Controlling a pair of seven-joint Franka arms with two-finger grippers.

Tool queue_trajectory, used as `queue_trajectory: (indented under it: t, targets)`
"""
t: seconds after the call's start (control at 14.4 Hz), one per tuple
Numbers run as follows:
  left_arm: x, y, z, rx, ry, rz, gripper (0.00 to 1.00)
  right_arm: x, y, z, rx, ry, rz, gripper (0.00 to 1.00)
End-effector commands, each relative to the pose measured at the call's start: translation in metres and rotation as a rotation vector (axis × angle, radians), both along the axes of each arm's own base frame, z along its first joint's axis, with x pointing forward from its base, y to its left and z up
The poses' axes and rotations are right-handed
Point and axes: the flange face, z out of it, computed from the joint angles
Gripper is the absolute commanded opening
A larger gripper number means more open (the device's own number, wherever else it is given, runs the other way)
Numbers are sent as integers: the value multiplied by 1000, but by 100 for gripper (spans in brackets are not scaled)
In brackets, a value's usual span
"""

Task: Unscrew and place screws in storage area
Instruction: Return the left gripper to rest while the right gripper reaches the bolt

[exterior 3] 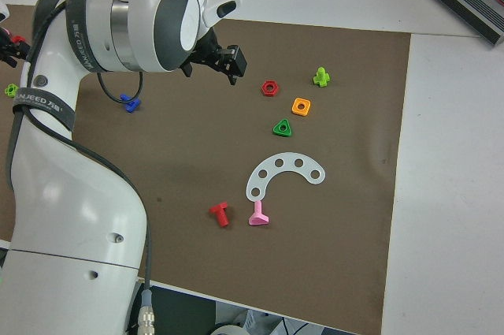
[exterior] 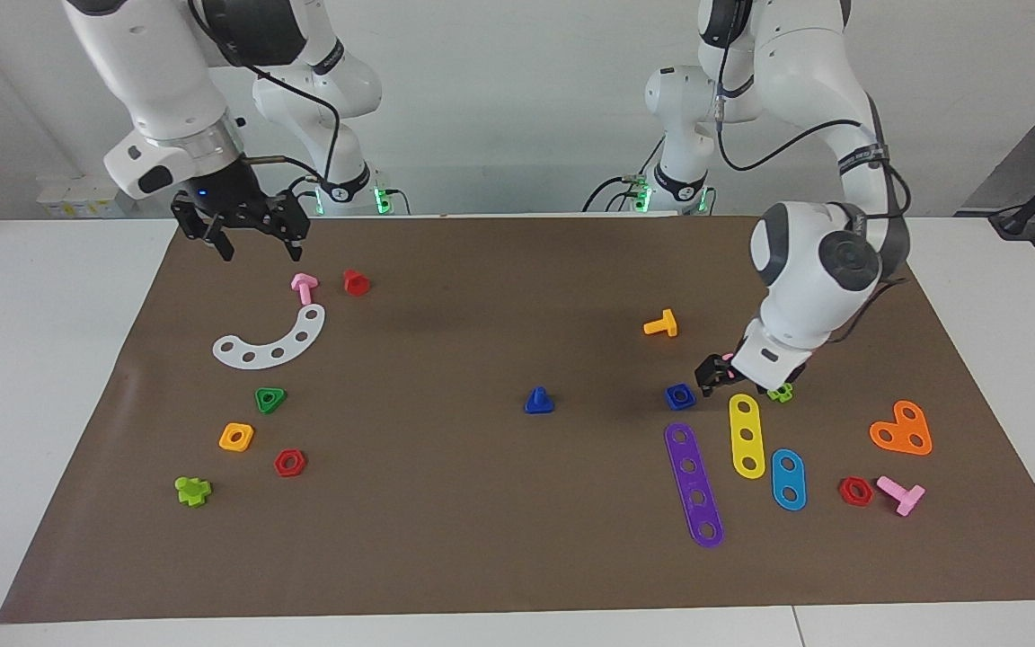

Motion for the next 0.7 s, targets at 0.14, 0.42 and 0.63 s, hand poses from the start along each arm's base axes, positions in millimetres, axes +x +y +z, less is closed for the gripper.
queue_trajectory:
  t: [0.14,0.42,0.63]
  targets:
    - [6,64,50,11,13,-7,100,44,131,-92,25,-55,-75,100]
    - [-5,89,70,71,37,-38,100,55,251,-174,46,-109,-92,100]
    - [-8,79,109,75,40,-50,100,61,324,-231,34,-110,-90,100]
